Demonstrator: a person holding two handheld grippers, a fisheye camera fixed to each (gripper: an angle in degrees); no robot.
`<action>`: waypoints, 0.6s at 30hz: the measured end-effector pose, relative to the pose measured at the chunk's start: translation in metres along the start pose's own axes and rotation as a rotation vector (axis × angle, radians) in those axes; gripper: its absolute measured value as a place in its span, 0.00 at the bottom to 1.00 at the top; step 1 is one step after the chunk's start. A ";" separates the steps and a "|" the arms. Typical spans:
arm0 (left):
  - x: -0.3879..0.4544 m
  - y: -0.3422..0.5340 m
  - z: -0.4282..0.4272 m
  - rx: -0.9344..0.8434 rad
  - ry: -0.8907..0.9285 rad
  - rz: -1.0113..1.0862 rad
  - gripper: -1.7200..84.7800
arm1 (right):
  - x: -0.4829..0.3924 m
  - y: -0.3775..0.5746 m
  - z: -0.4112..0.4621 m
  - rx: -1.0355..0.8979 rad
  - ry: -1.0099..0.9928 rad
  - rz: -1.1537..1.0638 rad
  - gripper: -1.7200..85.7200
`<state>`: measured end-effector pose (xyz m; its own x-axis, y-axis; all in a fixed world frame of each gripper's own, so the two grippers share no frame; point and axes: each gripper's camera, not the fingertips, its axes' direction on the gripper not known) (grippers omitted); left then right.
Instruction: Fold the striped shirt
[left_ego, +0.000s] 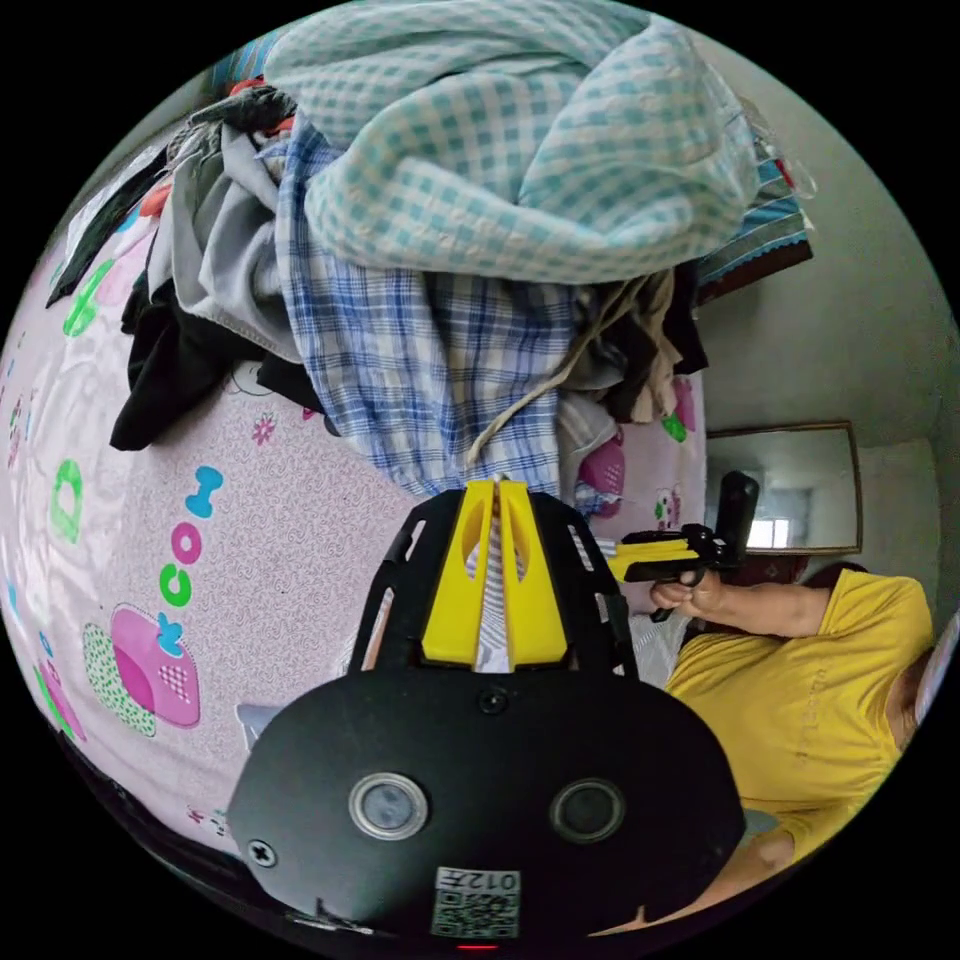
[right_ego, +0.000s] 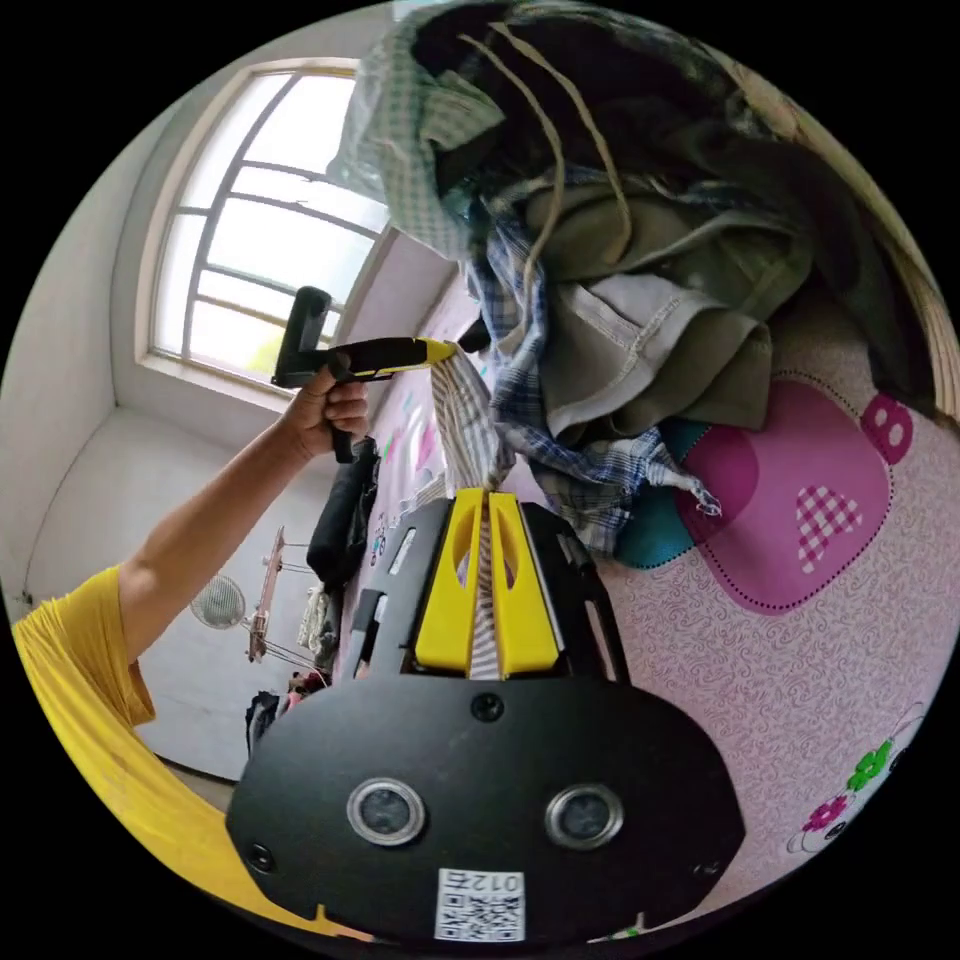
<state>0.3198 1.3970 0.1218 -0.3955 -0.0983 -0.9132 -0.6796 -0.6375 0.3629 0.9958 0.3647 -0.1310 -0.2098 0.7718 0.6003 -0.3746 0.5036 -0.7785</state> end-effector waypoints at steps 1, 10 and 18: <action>-0.002 0.003 -0.004 0.010 0.027 0.009 0.02 | -0.010 0.012 -0.003 0.013 -0.003 -0.040 0.03; -0.041 0.093 -0.049 0.000 0.050 0.055 0.02 | -0.124 0.110 0.047 -0.038 0.135 -0.442 0.03; -0.102 0.234 -0.090 0.104 0.086 0.013 0.02 | -0.193 0.210 0.136 -0.157 0.255 -0.696 0.04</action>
<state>0.2569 1.1885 0.2835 -0.3534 -0.1741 -0.9191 -0.7366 -0.5538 0.3882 0.8349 0.2687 -0.3858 0.2502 0.3115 0.9167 -0.2070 0.9421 -0.2637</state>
